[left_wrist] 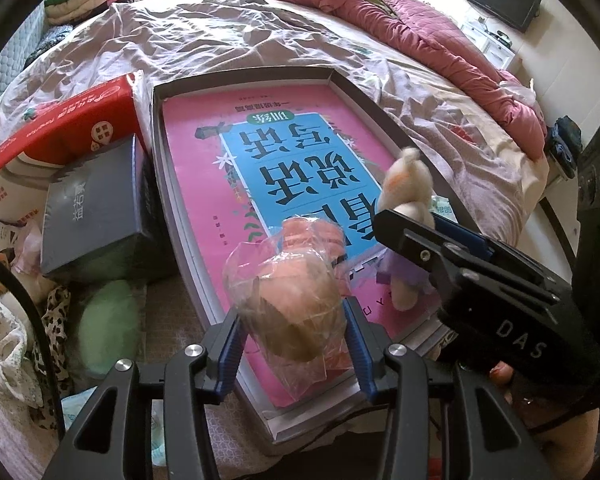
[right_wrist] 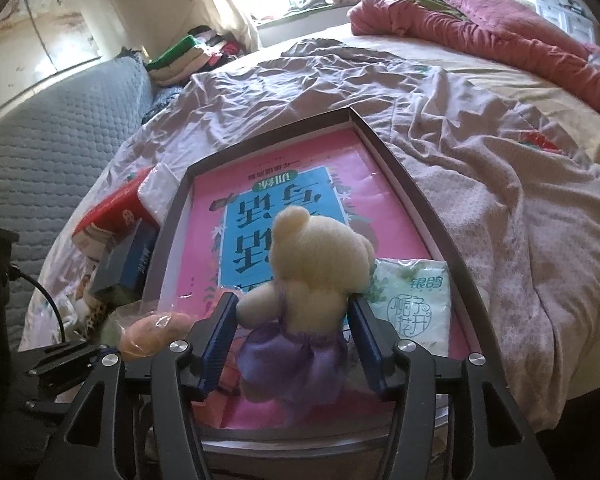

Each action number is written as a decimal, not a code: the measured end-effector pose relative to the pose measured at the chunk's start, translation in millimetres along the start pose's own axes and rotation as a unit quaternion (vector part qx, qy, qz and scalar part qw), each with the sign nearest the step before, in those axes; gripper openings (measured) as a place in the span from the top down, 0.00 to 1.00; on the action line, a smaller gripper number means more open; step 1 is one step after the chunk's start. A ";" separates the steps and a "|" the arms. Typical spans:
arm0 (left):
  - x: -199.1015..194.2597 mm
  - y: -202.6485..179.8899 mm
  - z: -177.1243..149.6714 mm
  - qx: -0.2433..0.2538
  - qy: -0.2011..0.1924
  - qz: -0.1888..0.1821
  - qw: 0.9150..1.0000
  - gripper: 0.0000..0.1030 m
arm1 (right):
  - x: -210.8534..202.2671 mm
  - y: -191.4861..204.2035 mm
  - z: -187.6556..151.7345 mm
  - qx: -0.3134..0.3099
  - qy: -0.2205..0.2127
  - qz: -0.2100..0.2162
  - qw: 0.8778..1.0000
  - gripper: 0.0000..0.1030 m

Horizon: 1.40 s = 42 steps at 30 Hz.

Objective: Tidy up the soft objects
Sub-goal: 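Lower the bear onto the tray and open the right gripper while the left releases the bag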

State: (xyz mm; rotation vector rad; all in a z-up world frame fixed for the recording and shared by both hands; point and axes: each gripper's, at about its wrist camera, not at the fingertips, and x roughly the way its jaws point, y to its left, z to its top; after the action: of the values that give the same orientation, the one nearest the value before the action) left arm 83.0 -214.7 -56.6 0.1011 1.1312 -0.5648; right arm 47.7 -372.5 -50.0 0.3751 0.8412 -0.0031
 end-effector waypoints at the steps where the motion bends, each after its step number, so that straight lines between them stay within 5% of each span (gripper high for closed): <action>1: -0.4 0.2 0.1 -0.001 -0.001 0.001 1.000 0.54 | -0.3 0.2 -0.3 0.002 -0.001 0.000 1.000 0.42; 26: -19.9 10.2 2.7 -0.017 -0.032 0.012 0.999 0.34 | -21.4 -1.8 -1.5 0.009 -0.019 -0.012 1.000 0.40; 42: -54.7 18.7 1.3 -0.030 -0.069 0.024 0.997 0.34 | -40.2 8.5 -2.0 -0.011 -0.033 -0.032 0.999 0.40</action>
State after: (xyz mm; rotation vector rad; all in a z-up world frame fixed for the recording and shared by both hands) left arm 76.4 -178.6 -11.8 0.0375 1.0082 -0.4871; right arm 20.6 -369.8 -19.3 0.3253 0.7869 -0.0651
